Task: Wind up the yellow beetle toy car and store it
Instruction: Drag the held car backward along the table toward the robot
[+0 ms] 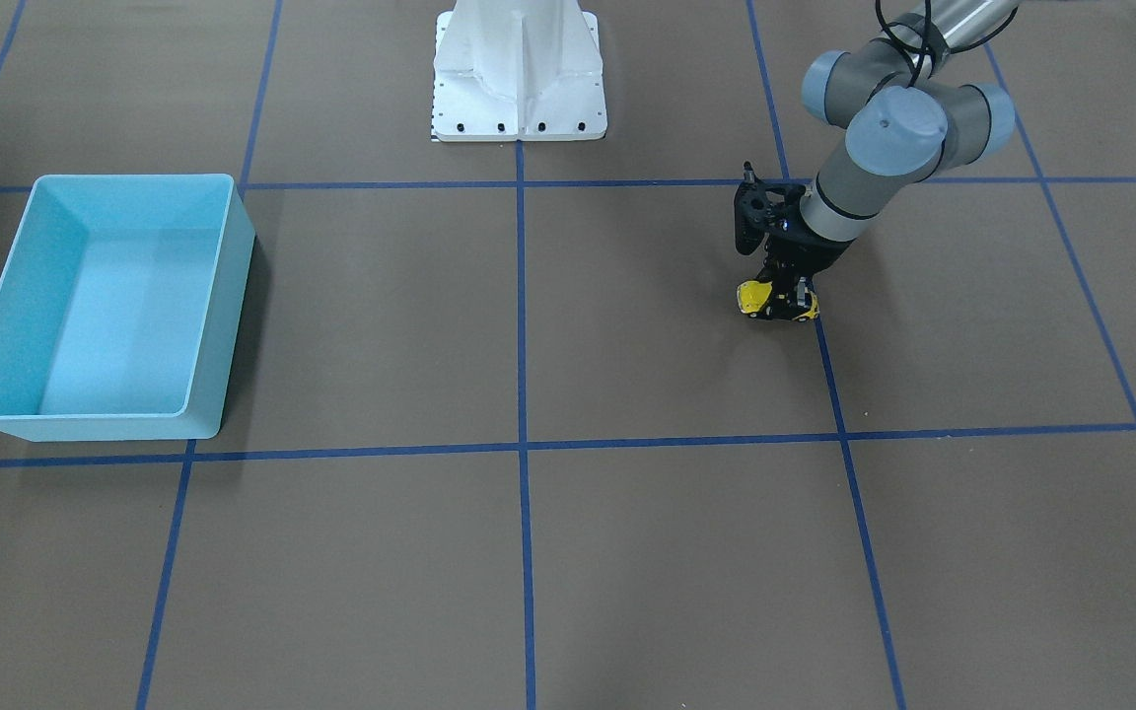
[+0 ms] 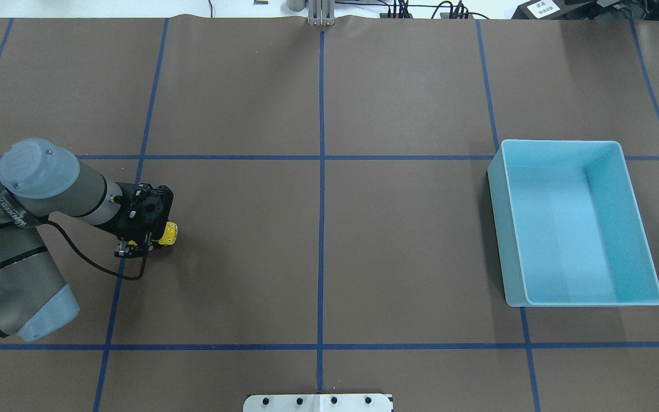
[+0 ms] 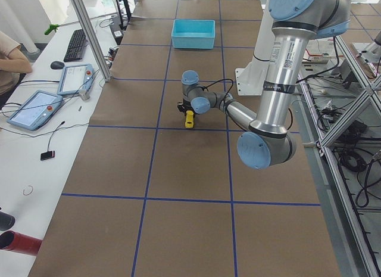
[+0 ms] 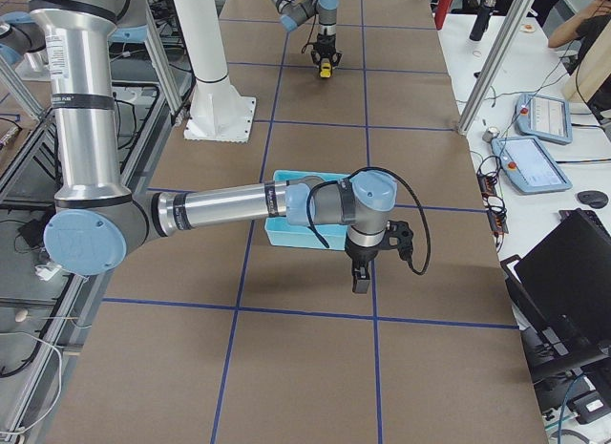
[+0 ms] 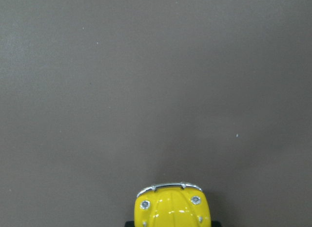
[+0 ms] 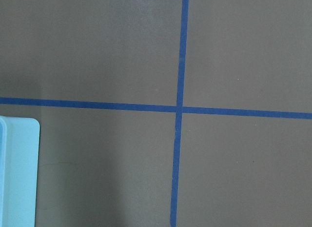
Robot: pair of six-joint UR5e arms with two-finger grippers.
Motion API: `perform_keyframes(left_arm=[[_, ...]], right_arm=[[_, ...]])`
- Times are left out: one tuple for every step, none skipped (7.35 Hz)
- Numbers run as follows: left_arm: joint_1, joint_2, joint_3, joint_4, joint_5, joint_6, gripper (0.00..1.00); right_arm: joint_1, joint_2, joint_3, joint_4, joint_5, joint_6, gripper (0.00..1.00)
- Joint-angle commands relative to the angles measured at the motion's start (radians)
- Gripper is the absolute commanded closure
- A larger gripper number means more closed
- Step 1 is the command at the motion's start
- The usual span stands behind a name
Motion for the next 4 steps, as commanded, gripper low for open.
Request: perform_keyframes(left_arm=[[0.0,0.015,0.004,-0.031,-0.001,-0.001,0.67],[0.0,0.018,0.004,-0.031,-0.001,-0.001,0.67],[0.0,0.018,0.004,-0.031,-0.003,-0.001,0.66],[0.0,0.022,0.006,-0.042,-0.001,-0.001,0.67]], right_arm=[[0.0,-0.001,0.002,-0.001,0.0,0.0,0.0],[0.0,-0.002,0.002,0.0,0.0,0.0,0.0],[0.0,-0.001,0.001,0.0,0.0,0.0,0.0],[0.0,-0.002,0.002,0.0,0.0,0.0,0.0]])
